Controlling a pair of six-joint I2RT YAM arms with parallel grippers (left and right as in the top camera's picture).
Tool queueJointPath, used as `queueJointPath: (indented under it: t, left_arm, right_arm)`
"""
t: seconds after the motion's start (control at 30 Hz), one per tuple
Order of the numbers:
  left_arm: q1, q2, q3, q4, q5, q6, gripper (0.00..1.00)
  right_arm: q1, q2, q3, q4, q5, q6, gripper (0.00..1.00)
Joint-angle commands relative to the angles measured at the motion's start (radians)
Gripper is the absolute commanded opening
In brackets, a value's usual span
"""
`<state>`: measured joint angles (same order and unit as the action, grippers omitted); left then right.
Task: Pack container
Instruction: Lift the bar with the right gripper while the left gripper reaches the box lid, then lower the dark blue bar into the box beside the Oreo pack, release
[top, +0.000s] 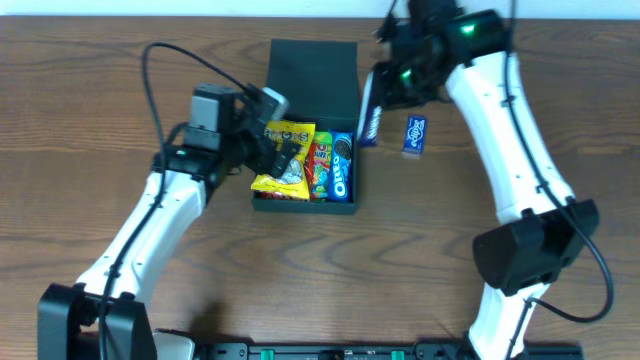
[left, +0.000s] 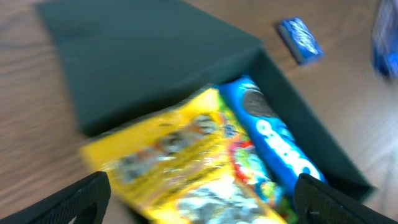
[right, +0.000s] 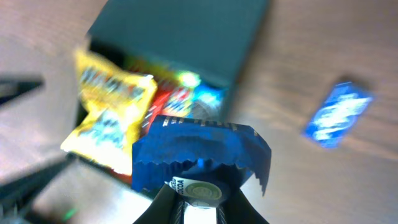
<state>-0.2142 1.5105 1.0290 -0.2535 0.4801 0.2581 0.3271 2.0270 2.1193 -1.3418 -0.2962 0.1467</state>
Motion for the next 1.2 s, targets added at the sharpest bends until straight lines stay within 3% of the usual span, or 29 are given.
queueJointPath:
  t: [0.0, 0.27, 0.63, 0.7, 0.83, 1.0, 1.07, 1.17]
  left_arm:
    - [0.060, -0.034, 0.016, 0.003, -0.011, -0.019, 0.95]
    - [0.087, -0.035, 0.016, 0.002, -0.004, -0.018, 0.95]
    - [0.087, -0.035, 0.016, -0.008, -0.004, -0.018, 0.95]
    - [0.087, -0.035, 0.016, -0.008, -0.004, -0.018, 0.95]
    - [0.087, -0.035, 0.016, -0.008, 0.038, -0.018, 0.95]
    - [0.090, -0.035, 0.016, 0.020, 0.129, -0.011, 0.95]
    - [0.089, -0.035, 0.016, 0.024, 0.162, -0.011, 1.00]
    - [0.088, -0.031, 0.016, 0.003, 0.182, -0.011, 0.67]
  right_arm:
    - [0.062, 0.004, -0.038, -0.001, -0.056, 0.060, 0.13]
    - [0.173, 0.004, -0.150, 0.048, -0.044, 0.113, 0.11]
    - [0.174, 0.004, -0.282, 0.098, 0.010, 0.157, 0.13]
    - [0.172, 0.004, -0.285, 0.100, 0.040, 0.156, 0.23]
    - [0.165, 0.004, -0.283, 0.104, 0.076, 0.156, 0.83]
    - [0.127, 0.001, -0.238, 0.080, 0.076, 0.156, 0.87]
    - [0.108, -0.005, -0.213, 0.071, 0.076, 0.156, 0.87]
    - [0.070, -0.016, -0.177, 0.071, 0.078, 0.156, 0.88]
